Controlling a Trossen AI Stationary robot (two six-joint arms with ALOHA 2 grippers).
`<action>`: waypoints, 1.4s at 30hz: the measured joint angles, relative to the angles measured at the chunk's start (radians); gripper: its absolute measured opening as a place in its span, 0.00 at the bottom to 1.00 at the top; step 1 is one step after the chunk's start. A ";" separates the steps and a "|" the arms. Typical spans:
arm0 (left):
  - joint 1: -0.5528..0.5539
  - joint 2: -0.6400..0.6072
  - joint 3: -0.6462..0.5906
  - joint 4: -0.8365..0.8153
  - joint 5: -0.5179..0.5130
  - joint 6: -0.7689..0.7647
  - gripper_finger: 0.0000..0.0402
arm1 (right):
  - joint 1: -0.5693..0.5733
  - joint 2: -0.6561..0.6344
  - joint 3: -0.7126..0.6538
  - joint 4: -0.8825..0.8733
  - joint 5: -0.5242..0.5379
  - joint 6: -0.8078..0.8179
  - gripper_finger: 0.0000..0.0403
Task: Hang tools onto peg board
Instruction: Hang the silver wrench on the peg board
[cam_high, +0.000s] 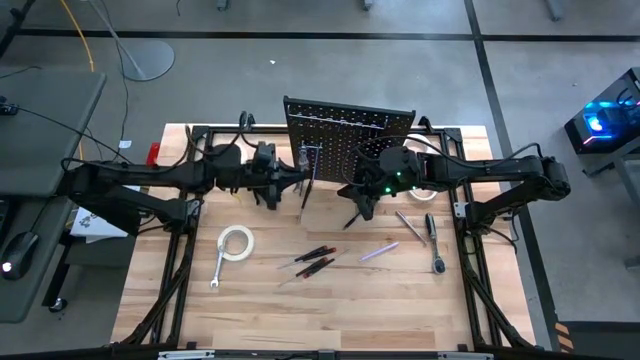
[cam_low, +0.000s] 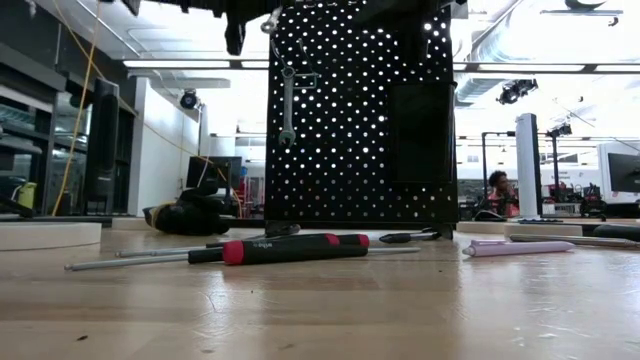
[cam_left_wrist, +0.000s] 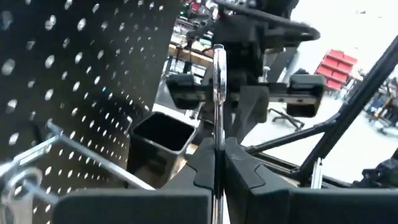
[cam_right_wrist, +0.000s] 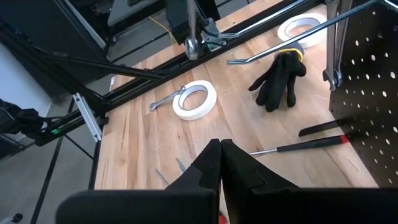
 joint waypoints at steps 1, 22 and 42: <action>0.005 0.001 -0.017 0.046 -0.007 -0.008 0.00 | 0.000 0.000 0.000 0.000 0.000 0.001 0.00; 0.064 -0.001 -0.033 0.040 0.008 0.099 0.00 | 0.000 0.000 0.000 0.000 0.001 0.023 0.00; 0.113 -0.002 -0.033 0.004 -0.028 0.281 0.10 | 0.000 0.000 0.000 0.000 0.045 0.042 0.00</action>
